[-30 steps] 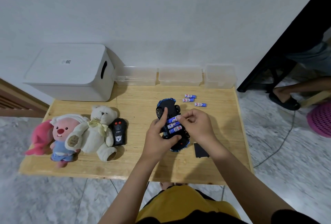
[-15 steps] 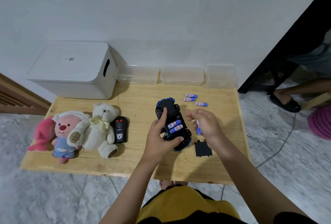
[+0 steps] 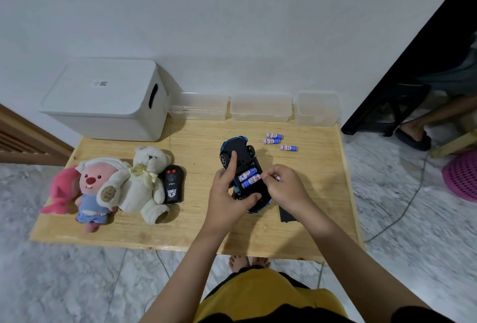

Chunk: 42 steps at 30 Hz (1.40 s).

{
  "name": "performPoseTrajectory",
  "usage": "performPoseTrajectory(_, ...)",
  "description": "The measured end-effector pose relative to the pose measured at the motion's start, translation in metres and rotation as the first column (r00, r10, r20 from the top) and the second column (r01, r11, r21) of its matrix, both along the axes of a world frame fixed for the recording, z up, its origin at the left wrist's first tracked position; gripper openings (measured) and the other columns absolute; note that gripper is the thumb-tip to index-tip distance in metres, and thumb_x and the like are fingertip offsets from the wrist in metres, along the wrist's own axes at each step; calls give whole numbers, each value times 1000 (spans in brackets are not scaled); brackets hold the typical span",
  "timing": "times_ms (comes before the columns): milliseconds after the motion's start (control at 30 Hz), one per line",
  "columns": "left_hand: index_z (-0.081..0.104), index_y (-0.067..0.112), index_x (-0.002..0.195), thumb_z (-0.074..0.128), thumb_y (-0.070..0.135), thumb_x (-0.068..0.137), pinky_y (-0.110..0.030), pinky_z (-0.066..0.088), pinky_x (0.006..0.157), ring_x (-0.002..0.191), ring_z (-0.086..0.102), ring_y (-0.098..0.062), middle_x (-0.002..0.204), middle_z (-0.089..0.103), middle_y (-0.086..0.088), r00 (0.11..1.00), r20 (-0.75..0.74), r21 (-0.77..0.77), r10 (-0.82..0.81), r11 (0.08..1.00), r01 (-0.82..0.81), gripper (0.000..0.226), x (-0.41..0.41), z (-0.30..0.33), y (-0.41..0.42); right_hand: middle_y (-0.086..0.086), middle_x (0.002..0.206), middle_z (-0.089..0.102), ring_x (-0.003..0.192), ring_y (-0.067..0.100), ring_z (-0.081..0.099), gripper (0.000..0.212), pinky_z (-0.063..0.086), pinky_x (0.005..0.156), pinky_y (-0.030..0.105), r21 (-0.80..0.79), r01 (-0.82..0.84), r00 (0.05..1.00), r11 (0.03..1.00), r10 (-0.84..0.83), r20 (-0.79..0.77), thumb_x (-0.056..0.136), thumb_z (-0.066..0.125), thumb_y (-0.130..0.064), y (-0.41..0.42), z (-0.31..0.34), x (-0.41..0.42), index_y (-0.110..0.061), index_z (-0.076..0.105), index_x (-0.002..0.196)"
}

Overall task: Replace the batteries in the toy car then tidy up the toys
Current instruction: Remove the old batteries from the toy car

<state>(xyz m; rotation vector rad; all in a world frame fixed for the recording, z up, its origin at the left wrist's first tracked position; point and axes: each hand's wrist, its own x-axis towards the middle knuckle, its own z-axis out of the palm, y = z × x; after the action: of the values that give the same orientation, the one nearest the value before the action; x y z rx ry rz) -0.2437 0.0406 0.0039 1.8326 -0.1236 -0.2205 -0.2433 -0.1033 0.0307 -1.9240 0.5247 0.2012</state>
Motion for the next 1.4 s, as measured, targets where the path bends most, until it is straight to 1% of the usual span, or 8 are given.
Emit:
performPoseTrajectory(133, 26, 50, 141, 81, 8, 63, -37, 53, 93, 111, 55, -6, 119, 51, 5, 1000, 6, -16, -2, 1000, 2, 105, -4, 1, 1, -5, 77, 60, 74, 10, 56, 11, 43, 63, 18, -48, -15, 998, 999, 18, 58, 85, 64, -22, 1, -1, -6, -12, 63, 83)
performPoseTrajectory(367, 25, 42, 145, 78, 24, 59, -21, 46, 97, 111, 52, 1, 118, 53, -2, 1000, 15, 9, -3, 1000, 2, 102, -11, 0, 4, -7, 75, 62, 74, 8, 59, 21, 45, 67, 15, -3, 28, 972, 1000, -26, 232, 78, 74, -17, 9, 6, -11, -25, 56, 69)
performPoseTrajectory(533, 25, 42, 146, 78, 22, 60, -33, 47, 100, 110, 53, -1, 116, 52, 3, 1000, -17, 1, -2, 1000, 2, 102, -16, 2, 4, -1, 75, 64, 55, 7, 52, 14, 44, 55, 25, 351, 179, 959, 919, -243, 146, 85, 60, -5, 8, 18, -9, -17, 61, 79)
performPoseTrajectory(733, 26, 44, 145, 76, 33, 58, -41, 47, 101, 115, 53, -4, 119, 54, 3, 999, -45, -8, 24, 1000, -24, 101, -21, 1, 7, 5, 72, 57, 54, 19, 57, 32, 52, 53, 34, 646, 180, 975, 742, -221, -18, 94, 34, -7, 5, 26, -14, -9, 64, 84)
performPoseTrajectory(867, 26, 43, 146, 75, 34, 58, -41, 46, 101, 116, 52, -3, 120, 54, 2, 999, -46, -4, 7, 1000, -7, 101, -24, 2, 7, 5, 74, 60, 43, 11, 47, 25, 43, 41, 24, 367, 89, 991, 926, -118, 58, 93, 54, -21, 11, 19, -20, -4, 63, 76)
performPoseTrajectory(967, 25, 44, 146, 75, 36, 58, -40, 46, 101, 115, 52, -4, 121, 54, 2, 998, -53, -2, -22, 1000, 22, 102, -25, 4, 8, -1, 70, 64, 62, 9, 57, 18, 47, 59, 19, 73, -5, 986, 997, -8, 167, 86, 66, -25, 12, 9, -22, -11, 69, 75)
performPoseTrajectory(1167, 15, 53, 144, 76, 33, 59, -46, 46, 101, 121, 51, -15, 126, 46, 11, 992, -74, 4, -106, 994, 107, 107, -29, 8, 7, -5, 74, 66, 72, 8, 62, 24, 41, 61, 12, -175, -17, 983, 984, 49, 175, 74, 77, -33, 10, 8, -27, -18, 73, 92)
performPoseTrajectory(1400, 7, 58, 142, 79, 20, 65, -29, 48, 98, 124, 45, -16, 126, 42, 6, 984, -97, -7, -150, 989, 150, 113, -28, 6, 4, 3, 94, 66, 89, 16, 62, 39, 38, 59, 18, -447, -85, 964, 890, 188, 190, 76, 72, -42, 8, 11, -27, -14, 72, 102)
